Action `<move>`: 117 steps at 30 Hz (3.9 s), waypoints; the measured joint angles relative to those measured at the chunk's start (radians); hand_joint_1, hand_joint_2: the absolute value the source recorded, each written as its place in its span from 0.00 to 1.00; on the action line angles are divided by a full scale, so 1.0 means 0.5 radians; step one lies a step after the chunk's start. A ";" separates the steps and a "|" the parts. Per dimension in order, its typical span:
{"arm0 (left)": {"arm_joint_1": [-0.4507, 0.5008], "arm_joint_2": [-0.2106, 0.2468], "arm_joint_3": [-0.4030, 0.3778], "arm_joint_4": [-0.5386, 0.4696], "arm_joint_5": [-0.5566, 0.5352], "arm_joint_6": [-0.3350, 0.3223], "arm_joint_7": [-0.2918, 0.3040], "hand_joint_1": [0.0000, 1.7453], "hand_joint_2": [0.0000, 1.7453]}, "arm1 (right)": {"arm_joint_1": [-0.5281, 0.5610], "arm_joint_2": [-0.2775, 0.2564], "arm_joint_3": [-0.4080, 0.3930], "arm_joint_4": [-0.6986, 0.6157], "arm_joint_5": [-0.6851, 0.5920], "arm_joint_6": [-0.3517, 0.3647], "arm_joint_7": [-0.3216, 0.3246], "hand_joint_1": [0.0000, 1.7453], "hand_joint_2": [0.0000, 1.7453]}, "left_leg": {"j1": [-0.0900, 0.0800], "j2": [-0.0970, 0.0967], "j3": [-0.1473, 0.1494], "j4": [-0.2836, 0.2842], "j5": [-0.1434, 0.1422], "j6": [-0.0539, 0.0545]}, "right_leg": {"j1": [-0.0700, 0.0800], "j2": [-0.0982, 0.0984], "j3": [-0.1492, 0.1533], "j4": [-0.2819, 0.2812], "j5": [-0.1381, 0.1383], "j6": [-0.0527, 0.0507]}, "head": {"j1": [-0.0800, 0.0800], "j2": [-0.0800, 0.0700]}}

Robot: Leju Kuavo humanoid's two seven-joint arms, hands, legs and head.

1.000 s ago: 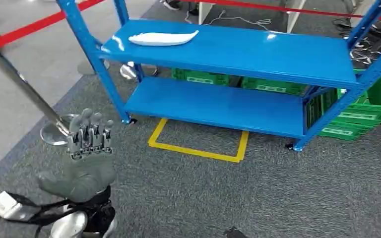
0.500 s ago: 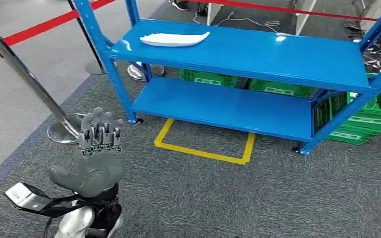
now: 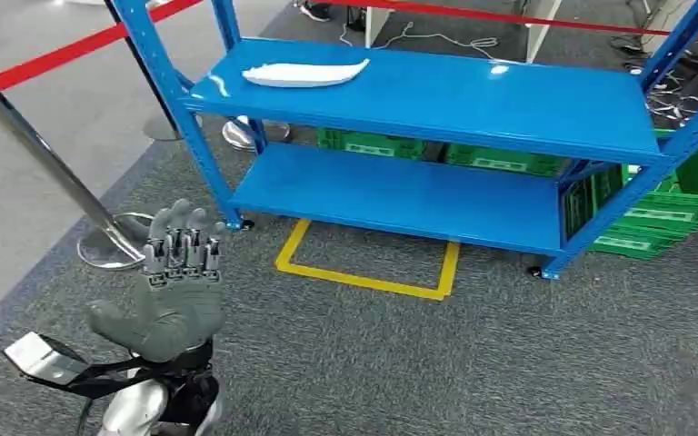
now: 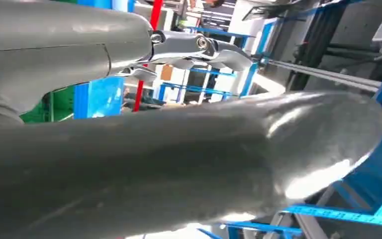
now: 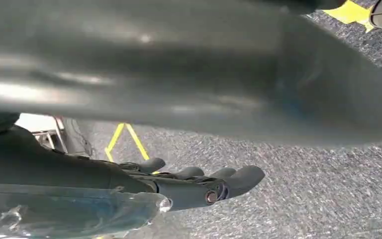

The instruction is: Take the parts from the cabinet and place them on the table.

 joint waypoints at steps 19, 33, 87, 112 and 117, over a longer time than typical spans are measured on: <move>-0.032 0.006 -0.051 0.061 -0.044 -0.091 -0.027 0.00 0.00 | 0.007 0.004 -0.015 0.000 0.005 0.056 -0.010 0.00 0.00 | -0.021 0.001 0.078 0.024 -0.098 0.001 | -0.006 -0.009 0.005 0.000 0.014 -0.036 | 0.012 0.000; -0.046 0.020 -0.049 0.096 -0.025 -0.127 -0.007 0.00 0.00 | 0.006 0.008 -0.018 0.000 0.014 0.050 -0.039 0.00 0.00 | -0.004 -0.005 -0.036 -0.006 0.014 0.059 | -0.002 -0.004 0.081 -0.007 -0.068 0.027 | -0.002 0.000; -0.079 0.006 -0.048 0.190 -0.079 -0.050 0.048 0.00 0.00 | 0.005 0.013 -0.111 0.002 0.068 0.023 -0.024 0.00 0.00 | -0.008 0.009 -0.249 0.405 -0.076 -0.035 | 0.009 -0.005 0.075 -0.026 -0.035 -0.074 | -0.019 0.000; -0.154 0.022 -0.101 0.304 -0.142 -0.089 0.168 0.00 0.00 | 0.000 0.011 -0.163 0.002 0.105 0.026 -0.030 0.00 0.00 | -0.016 0.000 -0.029 0.185 -0.159 -0.019 | -0.002 -0.010 0.024 0.001 -0.018 -0.058 | -0.007 0.000; -0.151 0.026 -0.097 0.334 -0.126 -0.083 0.185 0.00 0.00 | 0.003 0.011 -0.170 0.002 0.103 0.027 -0.029 0.00 0.00 | -0.016 0.000 -0.325 0.513 -0.102 -0.018 | -0.001 0.000 0.100 0.001 -0.087 -0.070 | -0.008 0.000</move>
